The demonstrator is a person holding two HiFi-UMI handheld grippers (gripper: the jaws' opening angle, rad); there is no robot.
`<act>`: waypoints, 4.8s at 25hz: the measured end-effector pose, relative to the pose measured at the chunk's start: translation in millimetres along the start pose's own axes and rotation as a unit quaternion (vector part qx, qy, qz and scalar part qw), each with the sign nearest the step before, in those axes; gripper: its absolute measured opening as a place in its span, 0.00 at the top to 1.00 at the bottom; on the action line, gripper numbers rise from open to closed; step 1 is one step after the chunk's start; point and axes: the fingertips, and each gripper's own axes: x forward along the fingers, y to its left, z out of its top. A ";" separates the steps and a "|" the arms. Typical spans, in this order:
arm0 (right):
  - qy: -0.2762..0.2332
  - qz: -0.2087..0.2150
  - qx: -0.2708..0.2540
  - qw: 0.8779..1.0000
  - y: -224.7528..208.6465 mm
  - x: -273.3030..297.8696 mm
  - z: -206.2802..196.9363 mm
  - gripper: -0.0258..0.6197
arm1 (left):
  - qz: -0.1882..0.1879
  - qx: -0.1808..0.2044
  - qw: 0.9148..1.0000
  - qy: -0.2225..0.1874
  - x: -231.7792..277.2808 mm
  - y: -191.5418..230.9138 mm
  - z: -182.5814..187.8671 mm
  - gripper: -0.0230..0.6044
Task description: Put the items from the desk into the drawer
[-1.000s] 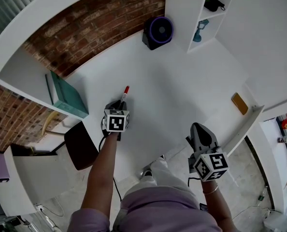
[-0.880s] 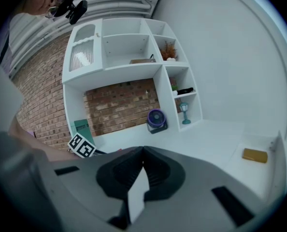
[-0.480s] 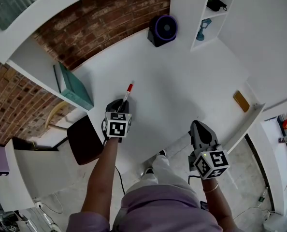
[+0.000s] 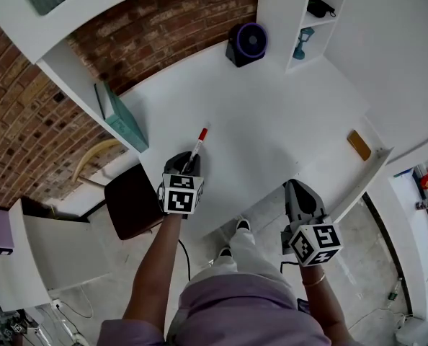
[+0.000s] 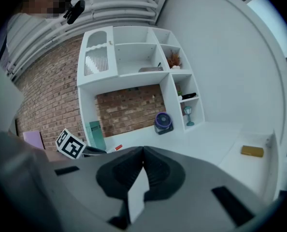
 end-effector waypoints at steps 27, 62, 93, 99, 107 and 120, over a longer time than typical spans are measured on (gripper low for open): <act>-0.029 -0.135 0.025 0.990 -4.1 -122.1 -21.4 0.95 | -0.161 0.082 0.981 -0.064 -76.3 -164.3 20.8 0.86; -0.067 -0.234 0.072 0.967 -223.7 -291.9 -25.0 0.95 | -0.241 0.159 0.955 -0.064 -16.5 -453.4 80.9 0.86; -0.034 -0.343 0.140 0.928 -357.9 -241.7 -31.3 0.95 | -0.330 0.219 0.918 0.022 175.9 -565.8 91.3 0.86; -0.023 -0.367 0.156 0.917 -370.2 -241.0 -39.0 0.95 | -0.341 0.232 0.909 0.053 205.5 -580.0 73.5 0.86; -0.015 -0.394 0.166 0.904 -384.6 -237.3 -40.8 0.95 | -0.350 0.248 0.898 0.091 241.8 -592.9 51.2 0.86; -0.004 -0.418 0.179 0.890 -398.7 -233.4 -46.0 0.95 | -0.349 0.265 0.885 0.156 284.6 -597.9 6.8 0.86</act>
